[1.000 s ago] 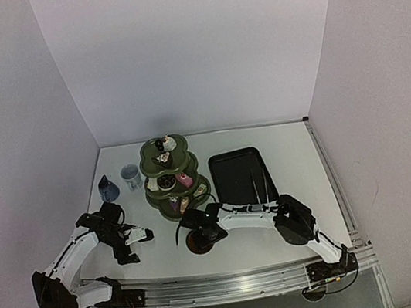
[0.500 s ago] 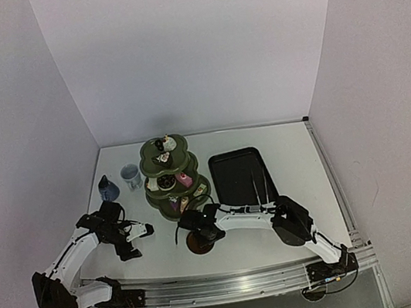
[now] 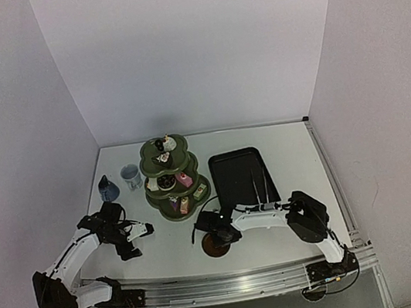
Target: Serve the afternoon tea
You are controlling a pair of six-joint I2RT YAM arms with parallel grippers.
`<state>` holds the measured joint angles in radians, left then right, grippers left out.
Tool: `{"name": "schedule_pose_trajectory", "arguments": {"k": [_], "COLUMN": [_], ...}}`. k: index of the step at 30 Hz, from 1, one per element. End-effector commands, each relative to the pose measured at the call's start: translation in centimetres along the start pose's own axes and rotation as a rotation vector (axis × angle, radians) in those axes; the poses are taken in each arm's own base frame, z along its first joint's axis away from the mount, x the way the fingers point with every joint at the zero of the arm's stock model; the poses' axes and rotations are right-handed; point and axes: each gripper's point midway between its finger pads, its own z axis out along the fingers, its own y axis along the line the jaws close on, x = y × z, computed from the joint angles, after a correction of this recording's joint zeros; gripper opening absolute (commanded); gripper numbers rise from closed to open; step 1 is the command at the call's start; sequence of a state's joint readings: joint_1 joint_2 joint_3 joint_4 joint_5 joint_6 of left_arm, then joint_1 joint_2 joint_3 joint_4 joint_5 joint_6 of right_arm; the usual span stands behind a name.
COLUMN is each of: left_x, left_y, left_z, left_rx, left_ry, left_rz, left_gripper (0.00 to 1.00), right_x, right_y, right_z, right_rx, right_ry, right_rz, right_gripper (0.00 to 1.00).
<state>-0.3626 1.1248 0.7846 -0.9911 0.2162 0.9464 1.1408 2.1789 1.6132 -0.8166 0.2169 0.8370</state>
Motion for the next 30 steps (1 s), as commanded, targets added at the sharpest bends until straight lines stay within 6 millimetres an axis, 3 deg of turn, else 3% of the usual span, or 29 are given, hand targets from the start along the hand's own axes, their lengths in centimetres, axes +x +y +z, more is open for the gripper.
{"name": "schedule_pose_trajectory", "arguments": {"k": [1,7,9,13,17,22,30], "left_x": [0.3,1.9,2.5,4.0,6.5,10.0,10.8], "left_y": [1.1,3.2,3.9,5.8,7.9,10.2,13.9], "left_z": [0.3,1.1,1.3,1.5,1.3,1.5,3.3], "left_rx": [-0.047,-0.120,-0.144,-0.204,-0.221,-0.208,-0.174], "left_ry": [0.015,0.120,0.135,0.184,0.220,0.263,0.202], "left_rz": [-0.043,-0.119,-0.136,-0.185,-0.275,-0.412,-0.549], "left_gripper": [0.90,0.89,0.90,0.93,0.94,0.97,0.97], "right_x": [4.8,5.4,4.2,0.8,-2.0,-3.3,-3.4], "right_y": [-7.1,-8.0,-7.2,-3.4,-1.5,-1.6,-1.8], "right_z": [0.6,-0.6,-1.5,-3.6,-6.4,-8.7,-9.1], "right_rx": [0.226,0.223,0.194,0.093,0.027,0.015,0.017], "right_ry": [0.127,0.125,0.090,0.018,-0.076,-0.149,-0.160], "right_rz": [0.014,0.024,0.011,-0.038,-0.045,-0.039,-0.033], "right_gripper": [0.36,0.37,0.44,0.56,0.61,0.62,0.62]}}
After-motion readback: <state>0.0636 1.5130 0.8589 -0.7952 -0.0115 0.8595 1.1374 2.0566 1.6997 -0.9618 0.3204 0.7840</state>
